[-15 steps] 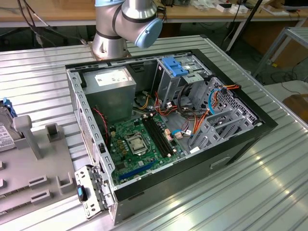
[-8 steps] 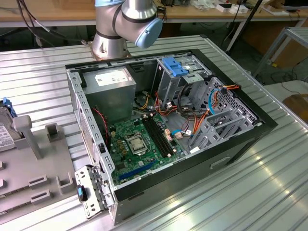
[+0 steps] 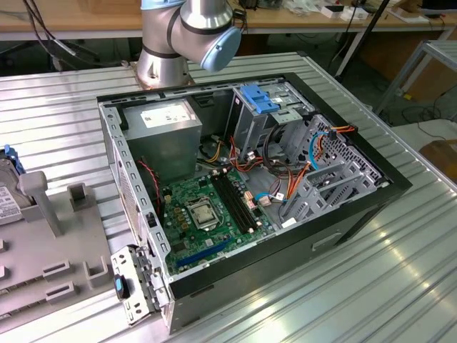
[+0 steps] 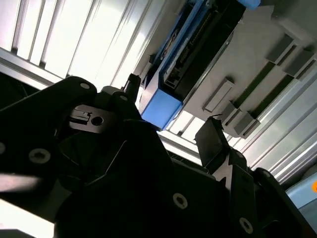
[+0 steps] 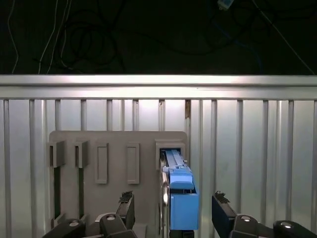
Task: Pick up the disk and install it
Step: 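Pick up the disk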
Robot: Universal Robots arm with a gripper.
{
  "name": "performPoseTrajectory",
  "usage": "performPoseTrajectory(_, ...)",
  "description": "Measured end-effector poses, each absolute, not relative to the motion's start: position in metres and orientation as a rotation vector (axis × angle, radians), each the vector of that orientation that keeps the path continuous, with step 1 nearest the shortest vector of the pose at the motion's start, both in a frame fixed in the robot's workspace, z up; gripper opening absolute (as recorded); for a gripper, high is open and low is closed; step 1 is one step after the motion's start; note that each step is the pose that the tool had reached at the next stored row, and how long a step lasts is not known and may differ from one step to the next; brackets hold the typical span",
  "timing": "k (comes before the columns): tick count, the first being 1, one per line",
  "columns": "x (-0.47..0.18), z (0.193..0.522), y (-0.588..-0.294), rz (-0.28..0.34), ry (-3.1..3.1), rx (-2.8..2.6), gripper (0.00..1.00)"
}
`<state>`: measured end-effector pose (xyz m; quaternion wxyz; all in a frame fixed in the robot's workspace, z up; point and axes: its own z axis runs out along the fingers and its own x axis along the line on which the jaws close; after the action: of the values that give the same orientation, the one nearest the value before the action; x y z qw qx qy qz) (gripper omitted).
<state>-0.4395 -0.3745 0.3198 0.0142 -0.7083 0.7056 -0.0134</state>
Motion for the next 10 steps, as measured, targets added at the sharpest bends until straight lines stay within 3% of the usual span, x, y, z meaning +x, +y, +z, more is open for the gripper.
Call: performPoseTrajectory(10, -0.438, 0.302, -0.363, -0.071, 2.185, -2.238, 0.71)
